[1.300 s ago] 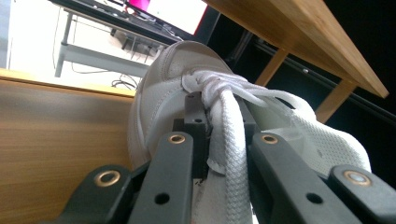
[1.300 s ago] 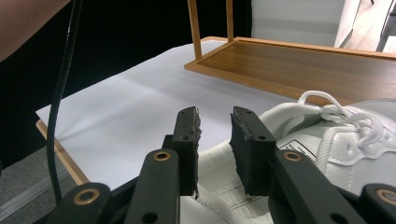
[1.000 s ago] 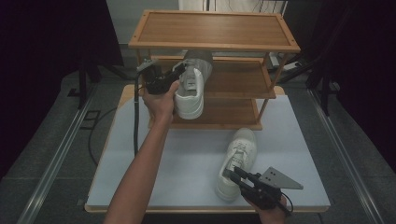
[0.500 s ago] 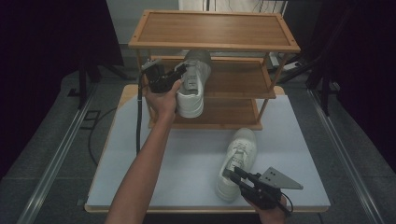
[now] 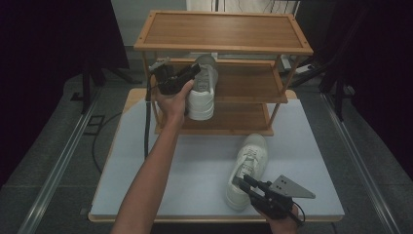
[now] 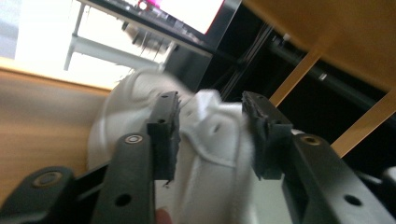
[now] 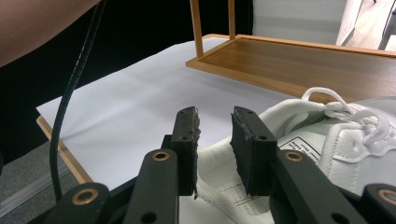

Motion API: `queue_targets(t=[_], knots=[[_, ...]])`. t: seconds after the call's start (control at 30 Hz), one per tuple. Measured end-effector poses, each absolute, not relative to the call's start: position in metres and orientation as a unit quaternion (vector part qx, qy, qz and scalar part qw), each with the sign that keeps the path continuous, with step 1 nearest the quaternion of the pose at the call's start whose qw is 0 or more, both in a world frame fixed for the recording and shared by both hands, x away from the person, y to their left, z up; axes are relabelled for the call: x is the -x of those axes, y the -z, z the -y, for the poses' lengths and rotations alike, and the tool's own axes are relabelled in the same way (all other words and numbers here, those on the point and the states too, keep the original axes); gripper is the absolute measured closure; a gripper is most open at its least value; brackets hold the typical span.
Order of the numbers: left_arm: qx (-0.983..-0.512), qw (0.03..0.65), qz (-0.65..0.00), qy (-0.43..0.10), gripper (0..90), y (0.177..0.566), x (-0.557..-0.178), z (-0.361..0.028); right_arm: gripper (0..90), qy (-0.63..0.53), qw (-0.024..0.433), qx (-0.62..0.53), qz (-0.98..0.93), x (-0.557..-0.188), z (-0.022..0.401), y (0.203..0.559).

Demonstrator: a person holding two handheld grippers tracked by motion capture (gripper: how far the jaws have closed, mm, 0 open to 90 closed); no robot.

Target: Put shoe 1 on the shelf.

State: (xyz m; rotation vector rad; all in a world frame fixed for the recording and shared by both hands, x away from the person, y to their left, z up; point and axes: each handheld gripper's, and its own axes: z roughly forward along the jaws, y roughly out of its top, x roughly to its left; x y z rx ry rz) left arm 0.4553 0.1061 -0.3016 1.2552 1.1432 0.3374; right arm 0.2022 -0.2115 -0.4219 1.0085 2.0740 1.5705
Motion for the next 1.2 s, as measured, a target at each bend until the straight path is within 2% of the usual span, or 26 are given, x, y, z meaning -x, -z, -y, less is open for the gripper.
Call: queue_targets(t=[0.2, 0.47, 0.57, 0.77, 0.83, 0.87, 1.1, 1.2], knots=[[-0.567, 0.647, -0.485, -0.157, 50.8, 0.295, -0.449, -0.106, 69.8, -0.553, 0.174, -0.355, -0.734, -0.202, 0.210, 0.423], [-0.574, 0.654, -0.467, -0.156, 48.7, 0.293, -0.429, -0.115, 69.7, -0.552, 0.172, -0.353, -0.735, -0.202, 0.208, 0.423], [-0.576, 0.656, -0.459, -0.163, 55.1, 0.293, -0.416, -0.117, 69.8, -0.553, 0.173, -0.353, -0.734, -0.201, 0.208, 0.422], [-0.574, 0.667, -0.443, -0.171, 78.7, 0.297, -0.381, -0.125, 69.7, -0.555, 0.175, -0.353, -0.732, -0.200, 0.208, 0.421], [-0.581, 0.668, -0.431, -0.173, 82.1, 0.298, -0.370, -0.129, 69.7, -0.555, 0.176, -0.352, -0.732, -0.199, 0.208, 0.420], [-0.592, 0.668, -0.419, -0.168, 88.5, 0.300, -0.360, -0.131, 69.7, -0.556, 0.177, -0.351, -0.733, -0.199, 0.208, 0.420], [-0.643, 0.642, -0.386, -0.161, 90.0, 0.313, -0.339, -0.116, 69.7, -0.552, 0.174, -0.350, -0.736, -0.199, 0.205, 0.421], [-0.653, 0.631, -0.388, -0.158, 90.0, 0.318, -0.341, -0.110, 69.6, -0.551, 0.173, -0.349, -0.738, -0.199, 0.203, 0.422]])
